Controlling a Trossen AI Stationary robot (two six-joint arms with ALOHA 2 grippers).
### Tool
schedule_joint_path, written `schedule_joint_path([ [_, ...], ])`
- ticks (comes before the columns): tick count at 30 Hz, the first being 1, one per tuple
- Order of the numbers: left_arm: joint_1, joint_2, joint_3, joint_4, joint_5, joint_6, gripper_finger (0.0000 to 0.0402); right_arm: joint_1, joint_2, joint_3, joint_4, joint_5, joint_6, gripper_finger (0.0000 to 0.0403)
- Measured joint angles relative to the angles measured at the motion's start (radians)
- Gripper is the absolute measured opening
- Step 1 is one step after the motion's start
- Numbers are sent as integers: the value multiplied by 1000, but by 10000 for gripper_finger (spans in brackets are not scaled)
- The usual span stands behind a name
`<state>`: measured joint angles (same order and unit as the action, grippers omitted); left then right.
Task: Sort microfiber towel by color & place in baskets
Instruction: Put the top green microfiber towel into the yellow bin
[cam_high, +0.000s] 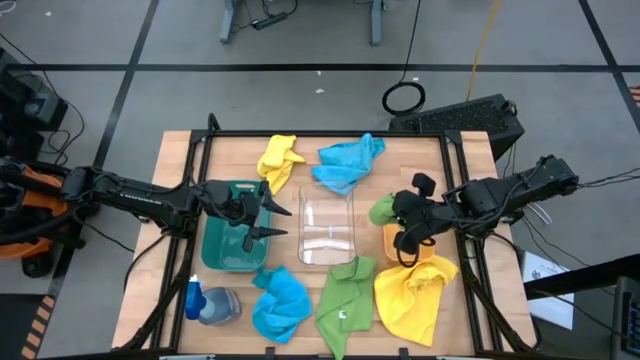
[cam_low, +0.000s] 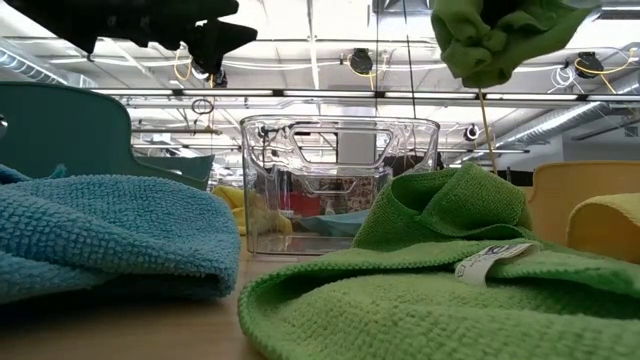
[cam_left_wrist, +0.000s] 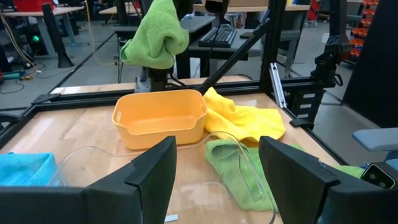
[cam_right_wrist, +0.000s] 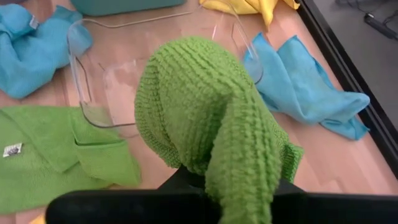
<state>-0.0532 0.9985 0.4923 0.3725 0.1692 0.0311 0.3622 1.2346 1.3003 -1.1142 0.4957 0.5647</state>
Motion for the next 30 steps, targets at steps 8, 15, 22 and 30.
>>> schedule_joint_path([
  [8,0,0,0,-14,0,0,234,0,0,-86,-5,51,46,18],
  [15,0,0,0,-24,0,4,234,0,0,-209,-6,7,52,18],
  [22,0,0,0,-15,0,3,235,-1,0,-331,2,6,55,18],
  [30,0,0,0,-14,-1,3,235,-49,0,-464,118,38,126,18],
])
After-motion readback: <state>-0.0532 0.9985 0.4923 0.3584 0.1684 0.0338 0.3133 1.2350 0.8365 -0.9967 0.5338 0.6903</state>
